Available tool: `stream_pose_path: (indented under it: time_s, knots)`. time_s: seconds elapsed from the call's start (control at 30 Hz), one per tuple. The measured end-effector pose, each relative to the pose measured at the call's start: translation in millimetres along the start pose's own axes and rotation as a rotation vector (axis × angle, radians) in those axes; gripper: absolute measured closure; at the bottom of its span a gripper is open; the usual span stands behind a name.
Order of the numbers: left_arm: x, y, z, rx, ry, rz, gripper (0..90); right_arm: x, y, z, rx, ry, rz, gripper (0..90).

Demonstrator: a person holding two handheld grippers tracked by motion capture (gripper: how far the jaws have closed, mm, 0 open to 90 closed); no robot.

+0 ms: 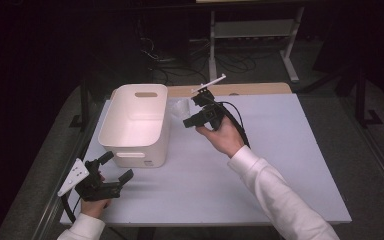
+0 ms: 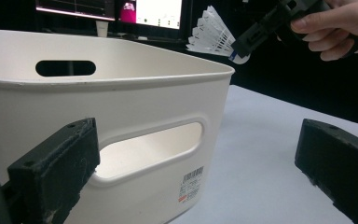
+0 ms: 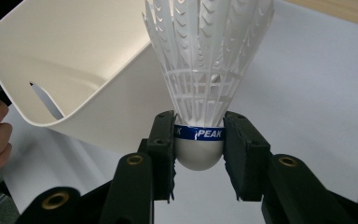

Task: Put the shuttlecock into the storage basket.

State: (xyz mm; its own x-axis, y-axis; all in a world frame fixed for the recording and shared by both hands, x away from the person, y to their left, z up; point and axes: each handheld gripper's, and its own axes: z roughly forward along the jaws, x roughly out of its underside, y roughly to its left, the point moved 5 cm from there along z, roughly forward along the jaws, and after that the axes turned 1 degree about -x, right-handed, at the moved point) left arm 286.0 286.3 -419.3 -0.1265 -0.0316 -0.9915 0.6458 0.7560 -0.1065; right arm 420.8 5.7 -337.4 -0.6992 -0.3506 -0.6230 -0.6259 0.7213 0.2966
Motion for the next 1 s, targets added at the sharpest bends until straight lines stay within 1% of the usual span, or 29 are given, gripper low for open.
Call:
stream_pose_path:
  time_s: [0.07,0.17,0.2,0.47,0.63,0.67,0.73,0.77,0.8,0.83,0.93,1.0]
  knots:
    - [0.1,-0.3,0.1,0.002,0.000,-0.003,0.0,-3.2,0.2,-1.7,-0.001,0.010,-0.009,63.8]
    - [0.2,-0.4,0.2,0.002,0.002,-0.005,0.0,-8.9,1.1,-3.6,-0.003,0.009,-0.029,63.8]
    - [0.2,-0.4,0.2,0.001,0.002,-0.005,0.0,-10.6,2.3,-4.5,-0.006,0.014,-0.023,63.8]
    - [0.2,-0.3,0.3,0.002,-0.001,-0.006,0.0,-21.6,5.2,-9.0,-0.023,0.014,-0.046,63.8]
    - [0.4,0.0,-0.1,0.002,0.006,-0.002,0.0,-27.2,6.6,-11.0,-0.035,0.020,-0.061,63.8]
    - [0.3,-0.3,0.0,0.002,0.005,-0.006,0.0,-28.2,7.3,-11.2,-0.041,0.020,-0.073,63.8]
    - [0.1,-0.1,-0.5,0.001,0.007,-0.002,0.0,-29.8,10.2,-11.2,-0.054,0.026,-0.094,63.7]
    - [0.0,-0.2,-0.4,0.002,0.005,-0.005,0.0,-30.3,11.5,-10.7,-0.061,0.027,-0.113,63.8]
    - [-0.2,-0.4,0.5,0.003,-0.007,-0.009,0.0,-30.8,13.6,-10.4,-0.071,0.030,-0.133,63.8]
    - [-0.1,-0.3,0.4,0.003,-0.005,-0.007,0.0,-31.5,15.6,-10.2,-0.078,0.030,-0.153,63.8]
    - [0.1,-0.2,0.2,0.003,-0.002,-0.002,0.0,-32.9,20.6,-8.4,-0.088,0.029,-0.181,63.8]
    - [0.0,0.2,0.0,0.001,-0.001,-0.001,0.0,-33.7,23.5,-7.1,-0.105,0.022,-0.220,63.8]
